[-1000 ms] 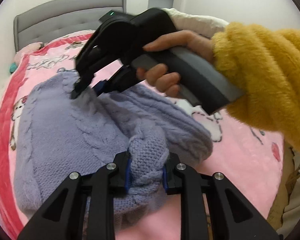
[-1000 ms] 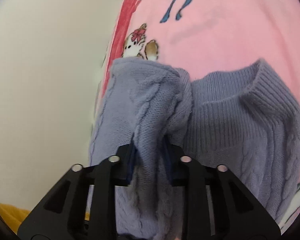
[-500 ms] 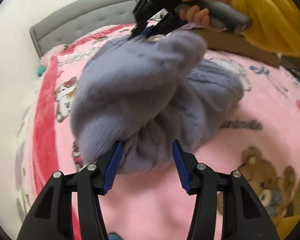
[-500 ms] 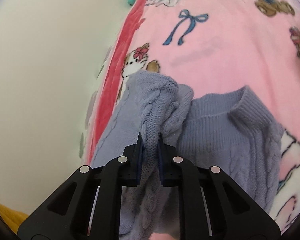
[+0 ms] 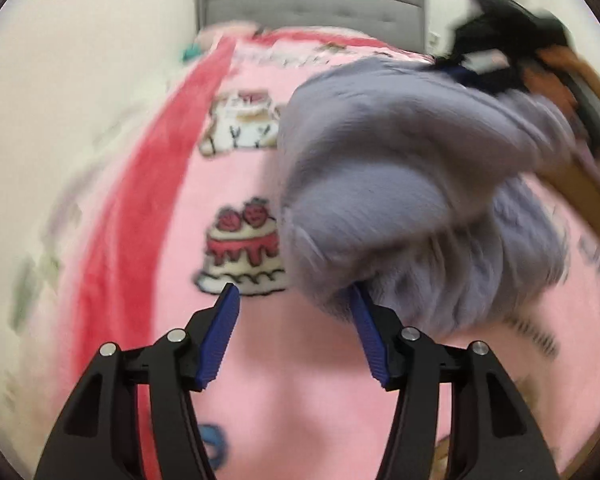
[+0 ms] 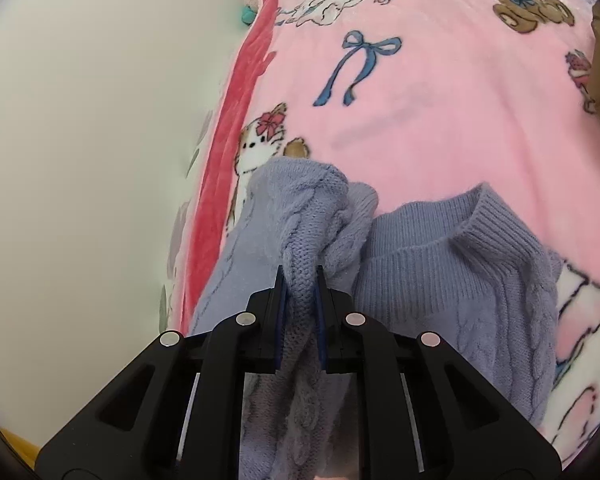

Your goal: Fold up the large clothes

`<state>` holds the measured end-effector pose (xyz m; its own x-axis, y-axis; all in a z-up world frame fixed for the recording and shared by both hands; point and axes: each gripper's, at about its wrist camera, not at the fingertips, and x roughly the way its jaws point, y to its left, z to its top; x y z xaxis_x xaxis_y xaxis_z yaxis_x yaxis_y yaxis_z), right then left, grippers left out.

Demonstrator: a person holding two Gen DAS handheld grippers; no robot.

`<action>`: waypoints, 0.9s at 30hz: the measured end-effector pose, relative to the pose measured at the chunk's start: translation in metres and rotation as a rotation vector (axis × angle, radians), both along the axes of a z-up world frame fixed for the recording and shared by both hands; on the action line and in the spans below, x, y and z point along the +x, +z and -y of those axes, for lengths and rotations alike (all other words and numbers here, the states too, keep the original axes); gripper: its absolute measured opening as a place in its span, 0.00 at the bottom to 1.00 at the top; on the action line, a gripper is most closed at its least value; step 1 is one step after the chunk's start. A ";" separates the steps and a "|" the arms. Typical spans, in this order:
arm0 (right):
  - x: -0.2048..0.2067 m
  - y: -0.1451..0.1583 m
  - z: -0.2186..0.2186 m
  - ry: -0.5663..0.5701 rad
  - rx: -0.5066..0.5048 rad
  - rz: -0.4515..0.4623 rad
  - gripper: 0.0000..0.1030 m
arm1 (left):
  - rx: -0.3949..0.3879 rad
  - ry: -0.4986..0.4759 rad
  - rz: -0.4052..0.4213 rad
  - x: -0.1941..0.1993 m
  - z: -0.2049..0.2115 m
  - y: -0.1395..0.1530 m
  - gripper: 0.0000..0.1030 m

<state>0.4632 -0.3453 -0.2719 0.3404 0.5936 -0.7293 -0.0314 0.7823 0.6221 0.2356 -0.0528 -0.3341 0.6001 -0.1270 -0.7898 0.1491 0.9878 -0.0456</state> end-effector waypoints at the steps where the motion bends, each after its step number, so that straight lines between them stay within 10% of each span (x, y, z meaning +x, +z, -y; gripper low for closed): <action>1: 0.000 0.000 0.001 -0.008 -0.002 0.002 0.11 | -0.029 -0.002 -0.001 0.003 -0.001 0.001 0.55; 6: 0.006 -0.004 0.007 -0.037 0.018 -0.017 0.11 | -0.115 -0.067 0.018 -0.010 -0.001 0.008 0.57; 9: 0.007 -0.003 0.001 -0.015 -0.002 -0.013 0.11 | -0.220 -0.106 0.050 -0.017 0.002 0.012 0.81; 15: 0.006 -0.003 0.002 -0.007 -0.013 -0.009 0.11 | -0.158 -0.123 0.104 0.012 0.024 0.003 0.81; 22: -0.018 0.035 0.014 -0.058 -0.120 0.126 0.09 | 0.029 -0.197 0.107 0.029 0.045 0.012 0.35; 27: -0.049 0.064 0.058 -0.104 -0.233 0.136 0.08 | 0.258 -0.473 0.143 0.002 0.082 0.034 0.33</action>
